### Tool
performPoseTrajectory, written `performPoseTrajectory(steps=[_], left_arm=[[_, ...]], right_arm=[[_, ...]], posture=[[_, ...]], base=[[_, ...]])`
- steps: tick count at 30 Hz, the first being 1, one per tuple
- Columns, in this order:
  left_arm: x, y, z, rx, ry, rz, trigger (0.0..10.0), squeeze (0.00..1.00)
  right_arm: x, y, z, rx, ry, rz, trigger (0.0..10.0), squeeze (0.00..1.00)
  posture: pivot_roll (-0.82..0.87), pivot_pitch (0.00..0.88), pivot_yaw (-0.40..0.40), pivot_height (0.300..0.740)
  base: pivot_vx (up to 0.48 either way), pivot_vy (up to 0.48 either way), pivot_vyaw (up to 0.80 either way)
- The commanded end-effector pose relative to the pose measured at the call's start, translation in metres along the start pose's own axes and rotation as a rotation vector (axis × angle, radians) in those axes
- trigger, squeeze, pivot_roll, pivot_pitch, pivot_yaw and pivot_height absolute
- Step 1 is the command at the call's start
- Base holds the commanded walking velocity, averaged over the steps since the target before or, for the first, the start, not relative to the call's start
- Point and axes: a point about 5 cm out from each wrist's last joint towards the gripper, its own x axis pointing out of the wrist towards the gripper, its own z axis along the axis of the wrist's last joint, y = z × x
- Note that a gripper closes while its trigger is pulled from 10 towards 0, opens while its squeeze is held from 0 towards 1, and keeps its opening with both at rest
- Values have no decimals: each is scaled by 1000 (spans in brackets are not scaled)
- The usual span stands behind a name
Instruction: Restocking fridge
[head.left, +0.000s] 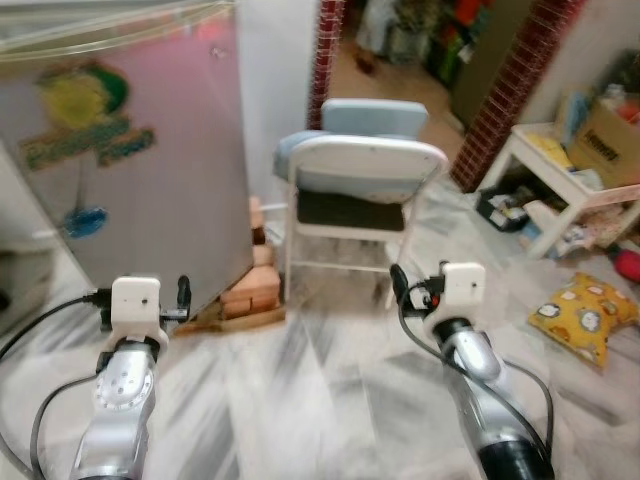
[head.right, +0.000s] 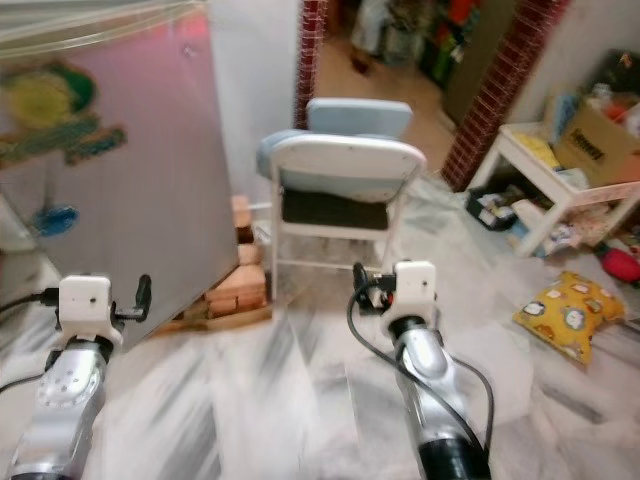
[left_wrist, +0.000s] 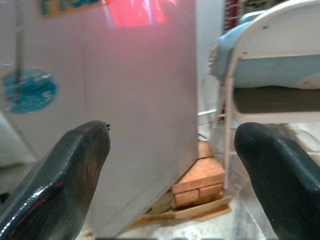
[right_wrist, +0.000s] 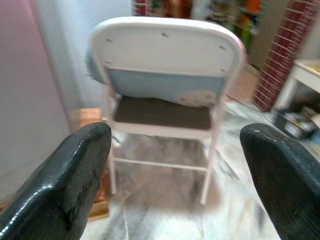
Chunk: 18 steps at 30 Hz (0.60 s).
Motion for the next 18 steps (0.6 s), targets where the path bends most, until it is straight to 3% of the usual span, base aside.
performPoseTrajectory(steps=[1,9,18], left_arm=[[-1,10,1,7,0,24,10000,0],[-1,6,5,-3,-14,11,10000,0],[-11,-2,-1,-13,-2,-9,10000,0]], right_arm=[[4,11,5,8,-20,34,10000,0],[5,13,5,11,-21,33,10000,0],[3,12,3,16,-21,23,10000,0]], posture=[[79,0,-38,740],[87,0,-32,740],[87,0,-34,740]], base=[[0,480,0],[0,480,0],[0,480,0]])
